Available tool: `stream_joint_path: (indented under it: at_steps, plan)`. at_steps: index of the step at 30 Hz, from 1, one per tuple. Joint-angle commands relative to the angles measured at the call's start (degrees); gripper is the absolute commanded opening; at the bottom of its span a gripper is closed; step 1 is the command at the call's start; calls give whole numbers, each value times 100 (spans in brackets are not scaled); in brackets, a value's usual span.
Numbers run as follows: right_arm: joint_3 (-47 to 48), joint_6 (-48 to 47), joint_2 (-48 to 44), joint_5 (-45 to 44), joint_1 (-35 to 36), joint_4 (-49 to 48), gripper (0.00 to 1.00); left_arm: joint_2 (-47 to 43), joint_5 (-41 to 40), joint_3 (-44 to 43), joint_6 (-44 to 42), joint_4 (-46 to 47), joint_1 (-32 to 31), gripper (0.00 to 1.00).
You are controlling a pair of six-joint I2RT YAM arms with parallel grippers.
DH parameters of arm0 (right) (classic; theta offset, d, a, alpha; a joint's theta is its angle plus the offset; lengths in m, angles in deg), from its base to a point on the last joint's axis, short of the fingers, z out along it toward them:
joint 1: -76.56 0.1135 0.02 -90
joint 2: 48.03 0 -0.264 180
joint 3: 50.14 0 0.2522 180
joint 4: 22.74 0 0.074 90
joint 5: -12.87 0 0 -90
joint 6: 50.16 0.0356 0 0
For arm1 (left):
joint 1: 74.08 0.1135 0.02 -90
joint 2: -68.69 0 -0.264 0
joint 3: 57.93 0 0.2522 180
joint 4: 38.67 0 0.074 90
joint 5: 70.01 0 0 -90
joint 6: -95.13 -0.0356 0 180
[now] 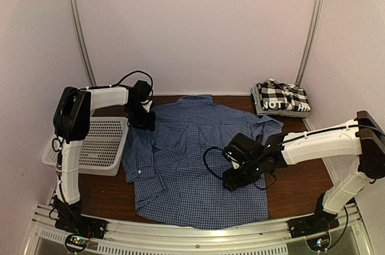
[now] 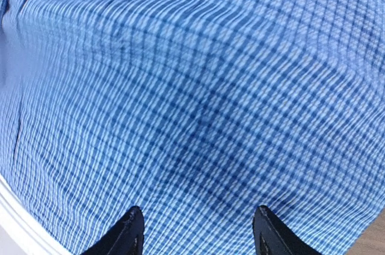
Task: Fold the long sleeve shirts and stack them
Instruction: Flatten out the crumpled shirt at the center of the board.
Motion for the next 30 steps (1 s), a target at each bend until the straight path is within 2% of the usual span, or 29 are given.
stream_joint_path:
  at_steps: [1, 21, 26, 30]
  plan:
    - [-47, 372, 93, -126, 564, 370, 63, 6, 84, -142, -35, -42, -17, 49]
    - [-1301, 997, -601, 262, 1534, 1203, 68, 271, -240, -247, -168, -287, 202, 50]
    - [-931, 957, -703, 58, 1498, 1351, 71, 278, -201, -394, -207, -367, 198, 50]
    - [-303, 840, -771, -259, 1022, 1425, 76, 88, -189, -550, -283, -403, 157, 55]
